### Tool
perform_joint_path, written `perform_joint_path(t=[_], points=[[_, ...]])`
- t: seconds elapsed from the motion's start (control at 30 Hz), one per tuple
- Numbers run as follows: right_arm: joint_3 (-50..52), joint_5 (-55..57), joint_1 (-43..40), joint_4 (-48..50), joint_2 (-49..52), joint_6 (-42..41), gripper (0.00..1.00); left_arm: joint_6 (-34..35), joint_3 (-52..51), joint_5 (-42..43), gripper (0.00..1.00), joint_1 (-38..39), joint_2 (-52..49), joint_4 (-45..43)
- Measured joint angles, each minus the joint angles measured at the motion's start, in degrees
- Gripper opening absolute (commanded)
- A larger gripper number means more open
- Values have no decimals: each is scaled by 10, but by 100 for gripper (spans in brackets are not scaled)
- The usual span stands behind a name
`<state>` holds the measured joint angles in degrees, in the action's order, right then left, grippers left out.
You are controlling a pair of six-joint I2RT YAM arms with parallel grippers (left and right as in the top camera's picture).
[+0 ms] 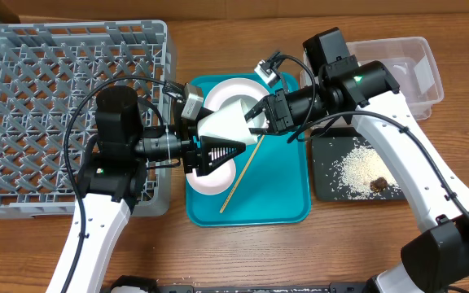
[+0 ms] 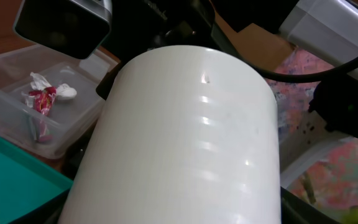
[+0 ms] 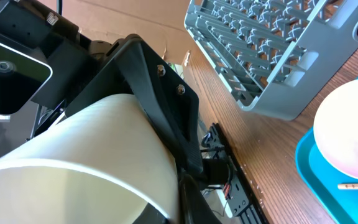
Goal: Sort waste into correct bins and load items into the dishwasher
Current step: 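Hand the white cup from the right gripper to the left gripper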
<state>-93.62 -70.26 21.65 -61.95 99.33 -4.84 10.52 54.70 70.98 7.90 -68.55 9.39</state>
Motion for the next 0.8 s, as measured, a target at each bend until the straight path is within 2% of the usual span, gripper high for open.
perform_joint_path(t=[0.13,0.4,0.7,0.8], points=[[0,-1,-1,-2,0,2,4,0,0,0,79,0,0,0],[0,2,-10,-5,0,1,4,0,0,-14,80,0,0,0],[0,1,-10,-5,0,2,4,0,0,-16,66,0,0,0],[0,-1,-10,-6,0,2,4,0,0,-16,56,0,0,0]])
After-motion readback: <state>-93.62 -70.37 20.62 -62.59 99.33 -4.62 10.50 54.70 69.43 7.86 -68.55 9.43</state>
